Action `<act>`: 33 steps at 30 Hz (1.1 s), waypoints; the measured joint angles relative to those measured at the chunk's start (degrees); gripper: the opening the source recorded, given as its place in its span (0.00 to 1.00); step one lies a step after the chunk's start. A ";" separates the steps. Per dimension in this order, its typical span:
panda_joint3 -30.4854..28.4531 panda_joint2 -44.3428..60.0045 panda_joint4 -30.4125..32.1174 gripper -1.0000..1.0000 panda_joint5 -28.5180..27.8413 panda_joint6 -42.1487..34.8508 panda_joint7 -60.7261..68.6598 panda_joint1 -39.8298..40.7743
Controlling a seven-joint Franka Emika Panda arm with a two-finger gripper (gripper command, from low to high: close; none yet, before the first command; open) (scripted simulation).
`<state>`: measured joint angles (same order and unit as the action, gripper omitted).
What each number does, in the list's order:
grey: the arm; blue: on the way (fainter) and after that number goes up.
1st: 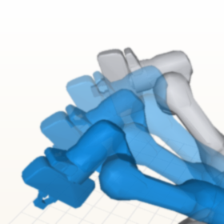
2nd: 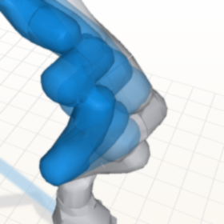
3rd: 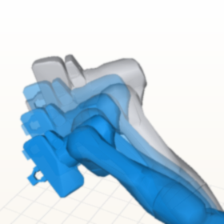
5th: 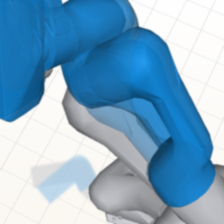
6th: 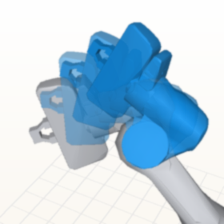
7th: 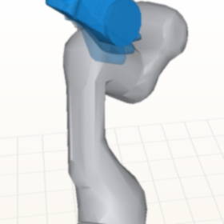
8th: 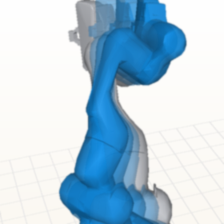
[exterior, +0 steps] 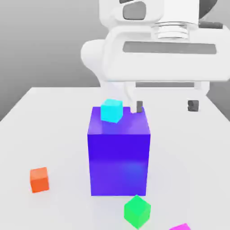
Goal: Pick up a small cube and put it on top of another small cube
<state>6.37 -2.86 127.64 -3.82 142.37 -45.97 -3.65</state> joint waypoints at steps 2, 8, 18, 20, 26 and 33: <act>0.31 4.16 -0.40 0.50 -0.55 1.02 -0.14 -0.85; 1.02 16.64 -1.61 0.50 -1.90 4.08 -0.35 -2.59; 0.04 35.08 -4.43 0.00 -4.31 12.72 -1.44 -5.61; 0.05 35.08 -4.43 0.00 -4.30 12.72 -1.43 -5.60; 0.61 32.40 -3.80 0.00 -3.66 10.63 -0.97 -5.20; 0.28 18.34 6.50 0.00 0.24 7.06 -0.47 -1.79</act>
<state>6.65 15.48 134.14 -3.58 149.43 -46.44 -5.44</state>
